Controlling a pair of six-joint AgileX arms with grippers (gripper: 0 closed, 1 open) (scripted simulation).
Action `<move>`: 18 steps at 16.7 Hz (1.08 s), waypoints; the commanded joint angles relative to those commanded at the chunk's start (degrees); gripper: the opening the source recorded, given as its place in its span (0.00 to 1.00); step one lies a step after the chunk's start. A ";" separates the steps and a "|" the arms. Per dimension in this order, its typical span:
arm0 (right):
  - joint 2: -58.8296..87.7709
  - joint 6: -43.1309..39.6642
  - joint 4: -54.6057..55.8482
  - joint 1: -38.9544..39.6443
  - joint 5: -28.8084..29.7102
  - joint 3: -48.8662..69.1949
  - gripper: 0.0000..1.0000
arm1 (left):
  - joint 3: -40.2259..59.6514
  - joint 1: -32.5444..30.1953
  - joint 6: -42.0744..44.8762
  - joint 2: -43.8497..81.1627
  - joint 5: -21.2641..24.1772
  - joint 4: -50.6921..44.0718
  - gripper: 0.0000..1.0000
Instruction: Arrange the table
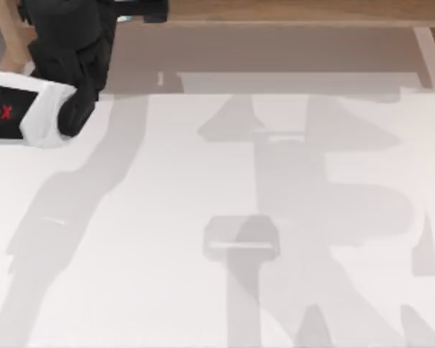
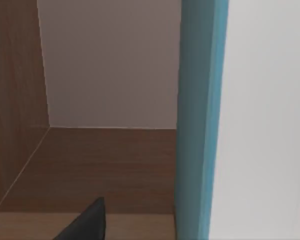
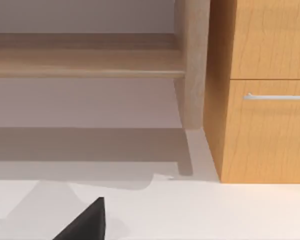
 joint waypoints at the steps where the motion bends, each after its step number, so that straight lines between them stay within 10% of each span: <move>1: 0.00 0.00 0.00 0.00 0.00 0.00 1.00 | -0.28 0.29 0.00 -0.14 0.10 -0.14 1.00; 12: 0.00 0.00 0.00 0.00 0.00 0.00 1.00 | 5.30 0.82 -0.04 3.47 0.87 -1.85 1.00; 18: 0.00 0.00 0.00 0.00 0.00 0.00 1.00 | 5.30 0.82 -0.04 3.47 0.87 -1.85 0.55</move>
